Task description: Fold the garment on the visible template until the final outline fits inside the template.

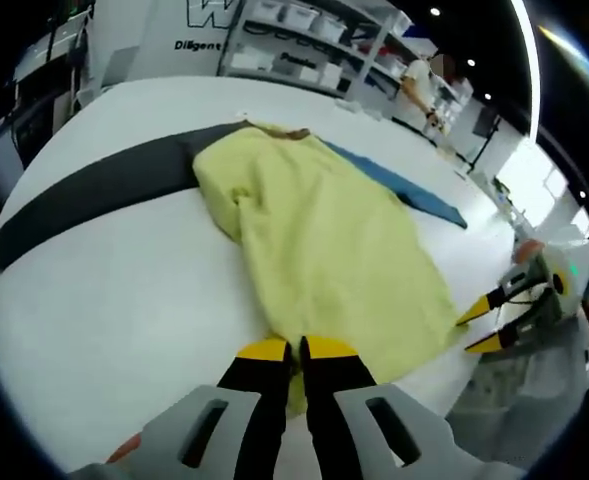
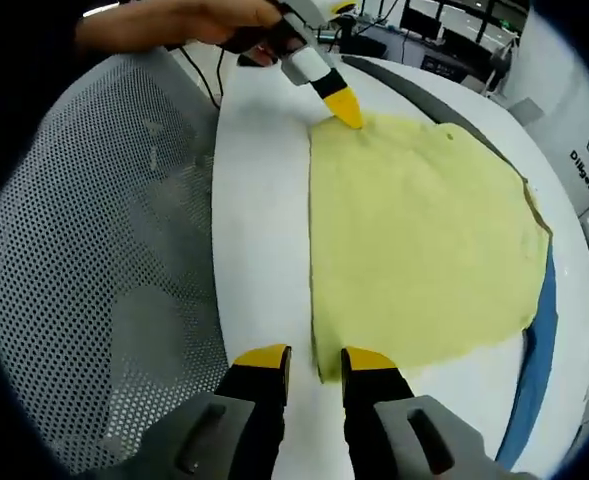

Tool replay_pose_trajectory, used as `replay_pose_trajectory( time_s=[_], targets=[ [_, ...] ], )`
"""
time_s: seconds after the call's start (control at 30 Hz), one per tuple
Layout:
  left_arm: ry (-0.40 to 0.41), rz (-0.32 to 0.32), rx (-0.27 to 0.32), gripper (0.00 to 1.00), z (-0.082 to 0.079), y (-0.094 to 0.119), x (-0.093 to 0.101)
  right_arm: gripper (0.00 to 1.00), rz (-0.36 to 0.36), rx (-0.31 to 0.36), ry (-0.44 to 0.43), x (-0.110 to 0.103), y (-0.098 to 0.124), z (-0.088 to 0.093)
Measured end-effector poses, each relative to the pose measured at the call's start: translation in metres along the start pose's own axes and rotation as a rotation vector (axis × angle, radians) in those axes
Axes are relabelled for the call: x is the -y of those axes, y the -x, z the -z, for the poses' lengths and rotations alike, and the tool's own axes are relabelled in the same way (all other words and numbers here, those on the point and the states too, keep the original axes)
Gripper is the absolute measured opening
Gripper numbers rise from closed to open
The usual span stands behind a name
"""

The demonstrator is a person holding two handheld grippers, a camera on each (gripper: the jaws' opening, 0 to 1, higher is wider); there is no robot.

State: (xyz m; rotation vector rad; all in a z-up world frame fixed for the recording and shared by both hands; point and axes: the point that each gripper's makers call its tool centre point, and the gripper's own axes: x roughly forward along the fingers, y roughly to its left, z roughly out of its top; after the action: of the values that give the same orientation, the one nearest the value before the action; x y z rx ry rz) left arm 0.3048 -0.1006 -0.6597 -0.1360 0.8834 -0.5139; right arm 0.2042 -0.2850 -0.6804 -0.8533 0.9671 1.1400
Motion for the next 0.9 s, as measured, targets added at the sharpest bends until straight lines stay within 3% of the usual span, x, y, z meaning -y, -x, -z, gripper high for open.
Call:
replay_pose_trajectory(
  time_s=[0.13, 0.33, 0.53, 0.9],
  targets=[
    [0.002, 0.003, 0.000, 0.00, 0.000, 0.000, 0.000, 0.17, 0.008, -0.034, 0.026, 0.004, -0.001, 0.009],
    [0.008, 0.010, 0.002, 0.00, -0.001, -0.001, 0.001, 0.15, 0.003, -0.029, 0.034, 0.007, -0.003, 0.010],
    [0.018, 0.013, 0.008, 0.00, -0.001, 0.000, 0.002, 0.05, 0.029, -0.028, 0.047, 0.014, -0.004, 0.010],
    [0.018, 0.022, 0.020, 0.01, -0.003, 0.000, 0.004, 0.01, 0.067, 0.037, -0.050, 0.033, 0.017, 0.008]
  ],
)
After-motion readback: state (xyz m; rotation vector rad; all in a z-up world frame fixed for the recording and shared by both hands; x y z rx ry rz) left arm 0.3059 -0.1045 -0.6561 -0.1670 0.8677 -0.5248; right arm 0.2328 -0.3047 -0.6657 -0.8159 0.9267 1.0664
